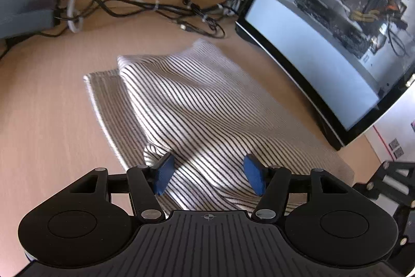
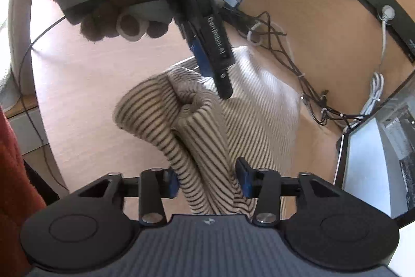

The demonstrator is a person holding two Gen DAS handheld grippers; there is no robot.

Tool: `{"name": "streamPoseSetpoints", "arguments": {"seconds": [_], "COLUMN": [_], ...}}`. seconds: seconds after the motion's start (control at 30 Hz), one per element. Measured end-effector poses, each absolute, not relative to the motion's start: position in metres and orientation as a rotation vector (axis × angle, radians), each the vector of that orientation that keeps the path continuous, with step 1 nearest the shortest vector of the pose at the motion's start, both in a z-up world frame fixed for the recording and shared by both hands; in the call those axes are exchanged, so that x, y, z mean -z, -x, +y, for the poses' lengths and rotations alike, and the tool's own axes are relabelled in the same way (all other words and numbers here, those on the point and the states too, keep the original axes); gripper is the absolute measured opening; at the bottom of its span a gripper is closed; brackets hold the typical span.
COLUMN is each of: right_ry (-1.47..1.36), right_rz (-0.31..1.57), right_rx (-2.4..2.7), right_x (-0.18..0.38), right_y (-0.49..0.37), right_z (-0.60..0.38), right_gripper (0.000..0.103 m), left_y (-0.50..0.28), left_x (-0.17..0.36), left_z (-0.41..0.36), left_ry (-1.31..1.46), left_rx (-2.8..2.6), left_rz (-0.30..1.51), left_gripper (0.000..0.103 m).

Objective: Fold clothes

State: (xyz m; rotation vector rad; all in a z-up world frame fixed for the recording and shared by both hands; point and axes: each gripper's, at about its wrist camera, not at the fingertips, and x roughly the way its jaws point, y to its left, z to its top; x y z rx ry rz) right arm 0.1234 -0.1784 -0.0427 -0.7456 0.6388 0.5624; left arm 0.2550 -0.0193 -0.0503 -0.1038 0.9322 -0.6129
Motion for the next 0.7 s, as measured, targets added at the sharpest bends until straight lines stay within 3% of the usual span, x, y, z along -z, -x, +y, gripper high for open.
{"name": "streamPoseSetpoints", "arguments": {"seconds": [0.27,0.5,0.7], "right_ry": [0.744,0.790,0.818], "right_rz": [0.643,0.602,0.647], "right_rx": [-0.575,-0.557,-0.574], "right_x": [0.049,0.049,0.026], "right_y": [-0.123,-0.107,-0.112], "right_z": [-0.175,-0.174,-0.185], "right_gripper": [0.037,0.037,0.026], "left_y": [-0.244,-0.245,-0.248], "left_x": [0.017,0.019,0.039], "left_z": [0.006,0.001,-0.030], "left_ry": [0.132,0.115,0.079], "left_rx": [0.588,0.580,0.644], "left_rz": [0.844,0.847,0.853], "left_gripper": [0.064,0.062,0.062]}}
